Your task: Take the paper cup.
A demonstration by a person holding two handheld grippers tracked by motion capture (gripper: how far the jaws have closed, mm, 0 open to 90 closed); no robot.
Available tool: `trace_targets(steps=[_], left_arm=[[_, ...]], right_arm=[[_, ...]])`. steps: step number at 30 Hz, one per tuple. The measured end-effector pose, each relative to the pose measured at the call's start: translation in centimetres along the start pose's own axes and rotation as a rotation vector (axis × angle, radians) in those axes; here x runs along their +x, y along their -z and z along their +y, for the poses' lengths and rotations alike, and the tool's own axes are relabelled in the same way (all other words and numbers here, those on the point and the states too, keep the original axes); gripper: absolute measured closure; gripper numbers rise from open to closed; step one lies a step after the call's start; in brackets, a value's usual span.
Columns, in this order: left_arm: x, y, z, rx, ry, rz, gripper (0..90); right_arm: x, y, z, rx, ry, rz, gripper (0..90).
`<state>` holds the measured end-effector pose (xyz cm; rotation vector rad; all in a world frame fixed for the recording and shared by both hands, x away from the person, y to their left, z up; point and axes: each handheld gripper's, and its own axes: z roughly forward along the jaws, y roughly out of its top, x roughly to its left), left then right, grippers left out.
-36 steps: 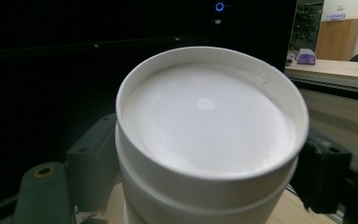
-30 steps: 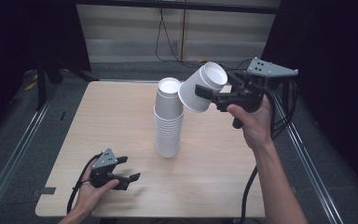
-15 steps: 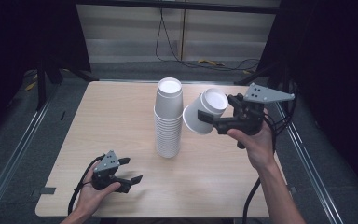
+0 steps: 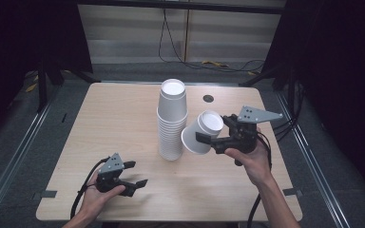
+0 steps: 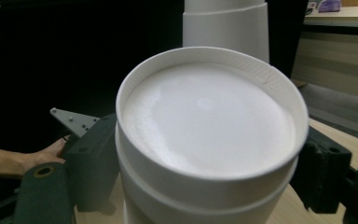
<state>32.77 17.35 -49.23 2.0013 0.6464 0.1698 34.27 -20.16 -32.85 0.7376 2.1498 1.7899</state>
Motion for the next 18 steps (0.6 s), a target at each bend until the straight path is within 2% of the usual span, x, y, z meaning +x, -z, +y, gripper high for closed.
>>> trace_targets(steps=[4, 8, 11, 16, 18], left_arm=[[-0.3, -0.1, 0.6, 0.004, -0.010, -0.007, 16.6], [-0.5, -0.2, 1.0, -0.006, -0.017, -0.021, 16.2], [-0.7, 0.0, 1.3, -0.019, -0.035, -0.013, 15.8], [-1.0, 0.0, 2.2, -0.039, -0.060, -0.044, 15.8], [-1.1, -0.1, 2.6, -0.065, -0.056, -0.056, 15.8]], right_arm=[[0.2, -0.9, -1.3, -0.008, 0.000, 0.027, 20.7], [0.3, -2.1, -2.8, 0.034, -0.014, 0.045, 20.8], [0.4, -2.3, -3.5, 0.040, -0.019, 0.057, 20.7], [0.3, -2.5, -4.1, 0.052, -0.039, 0.058, 20.8], [0.4, -2.5, -4.3, 0.058, -0.041, 0.059, 20.8]])
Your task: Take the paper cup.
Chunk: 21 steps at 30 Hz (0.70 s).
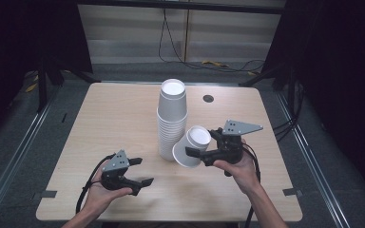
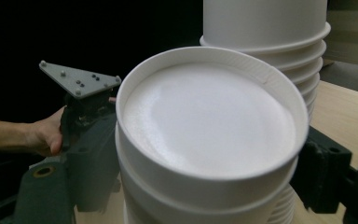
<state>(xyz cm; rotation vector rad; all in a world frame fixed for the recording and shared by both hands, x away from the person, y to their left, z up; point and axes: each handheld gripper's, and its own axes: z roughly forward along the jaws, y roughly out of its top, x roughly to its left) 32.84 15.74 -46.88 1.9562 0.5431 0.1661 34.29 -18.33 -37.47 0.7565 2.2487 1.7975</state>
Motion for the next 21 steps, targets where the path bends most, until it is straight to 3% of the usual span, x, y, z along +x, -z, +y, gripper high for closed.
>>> trace_targets(steps=[5, 10, 14, 18, 21], left_arm=[[0.0, -1.2, 1.1, 0.009, -0.036, -0.013, 16.0], [-0.5, -1.7, 1.4, -0.012, -0.018, -0.074, 19.7], [-1.3, -1.7, 1.5, -0.041, -0.050, -0.089, 18.8], [-1.9, -2.2, 1.7, -0.053, -0.045, -0.108, 18.7], [-1.8, -2.0, 1.5, -0.067, -0.004, -0.105, 18.2]], right_arm=[[-0.2, -0.6, -0.6, -0.005, -0.032, 0.012, 20.7], [-0.2, -1.5, -1.3, 0.024, -0.041, 0.021, 20.8], [-0.1, -2.2, -2.0, 0.047, -0.046, 0.032, 20.8], [0.3, -3.1, -2.5, 0.066, -0.054, 0.063, 20.9], [0.5, -3.5, -2.9, 0.084, -0.055, 0.085, 20.9]])
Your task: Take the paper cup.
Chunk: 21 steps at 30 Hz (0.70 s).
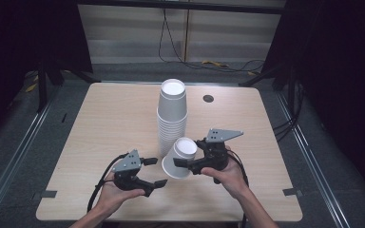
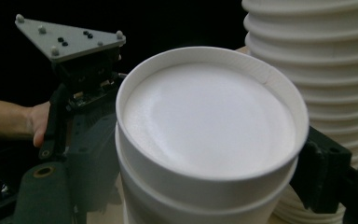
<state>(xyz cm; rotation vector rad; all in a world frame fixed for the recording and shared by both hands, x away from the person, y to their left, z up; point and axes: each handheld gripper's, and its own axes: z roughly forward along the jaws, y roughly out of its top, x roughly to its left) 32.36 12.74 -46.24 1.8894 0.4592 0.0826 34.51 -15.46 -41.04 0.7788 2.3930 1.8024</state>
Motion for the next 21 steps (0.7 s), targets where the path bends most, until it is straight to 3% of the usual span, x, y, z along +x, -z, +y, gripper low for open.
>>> trace_targets(steps=[9, 11, 17, 21], left_arm=[[-0.4, -0.1, -0.4, -0.059, -0.033, -0.027, 16.9], [-0.4, -0.1, -0.4, -0.078, -0.024, -0.023, 16.6], [-0.5, -0.1, -0.3, -0.083, 0.004, -0.033, 15.6], [-0.6, -0.4, -0.5, -0.065, 0.000, -0.045, 15.5]], right_arm=[[0.1, -1.4, -1.0, 0.038, -0.021, 0.029, 20.9], [0.1, -1.6, -1.1, 0.046, -0.025, 0.040, 21.0], [0.4, -1.9, -1.1, 0.051, -0.023, 0.056, 21.1], [0.6, -2.1, -1.1, 0.055, -0.030, 0.072, 21.1]])
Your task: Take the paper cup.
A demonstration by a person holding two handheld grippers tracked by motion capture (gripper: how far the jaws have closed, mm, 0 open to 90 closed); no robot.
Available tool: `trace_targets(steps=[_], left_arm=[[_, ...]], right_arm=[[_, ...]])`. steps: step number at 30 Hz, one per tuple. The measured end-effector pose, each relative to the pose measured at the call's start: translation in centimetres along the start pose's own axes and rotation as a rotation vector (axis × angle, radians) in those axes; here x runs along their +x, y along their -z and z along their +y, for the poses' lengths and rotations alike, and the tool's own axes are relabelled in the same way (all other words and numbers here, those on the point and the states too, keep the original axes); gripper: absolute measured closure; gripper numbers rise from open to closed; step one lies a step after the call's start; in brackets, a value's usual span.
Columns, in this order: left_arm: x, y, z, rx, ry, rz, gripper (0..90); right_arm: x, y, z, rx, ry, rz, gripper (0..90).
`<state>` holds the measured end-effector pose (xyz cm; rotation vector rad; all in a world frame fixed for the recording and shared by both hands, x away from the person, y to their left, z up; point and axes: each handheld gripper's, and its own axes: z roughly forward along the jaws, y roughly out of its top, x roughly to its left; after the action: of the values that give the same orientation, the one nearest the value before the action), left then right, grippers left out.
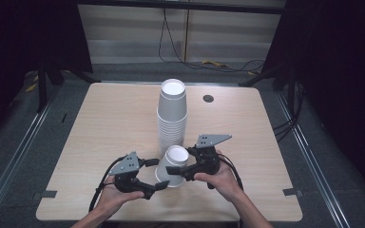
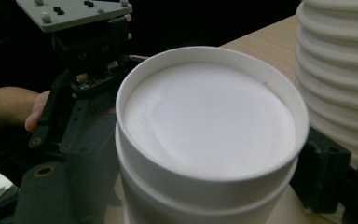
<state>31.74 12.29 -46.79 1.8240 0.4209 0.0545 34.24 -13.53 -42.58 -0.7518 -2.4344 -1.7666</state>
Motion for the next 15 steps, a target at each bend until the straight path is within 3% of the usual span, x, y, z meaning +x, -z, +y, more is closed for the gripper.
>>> trace_targets(steps=[6, 15], left_arm=[[0.1, -0.4, -0.1, -0.004, 0.008, -0.019, 12.6], [-0.1, -0.7, -0.1, 0.001, 0.013, -0.010, 3.6]], right_arm=[[0.3, -0.7, -0.3, 0.001, -0.001, 0.029, 21.3], [0.9, -1.5, -0.4, -0.002, -0.001, 0.057, 21.3]])
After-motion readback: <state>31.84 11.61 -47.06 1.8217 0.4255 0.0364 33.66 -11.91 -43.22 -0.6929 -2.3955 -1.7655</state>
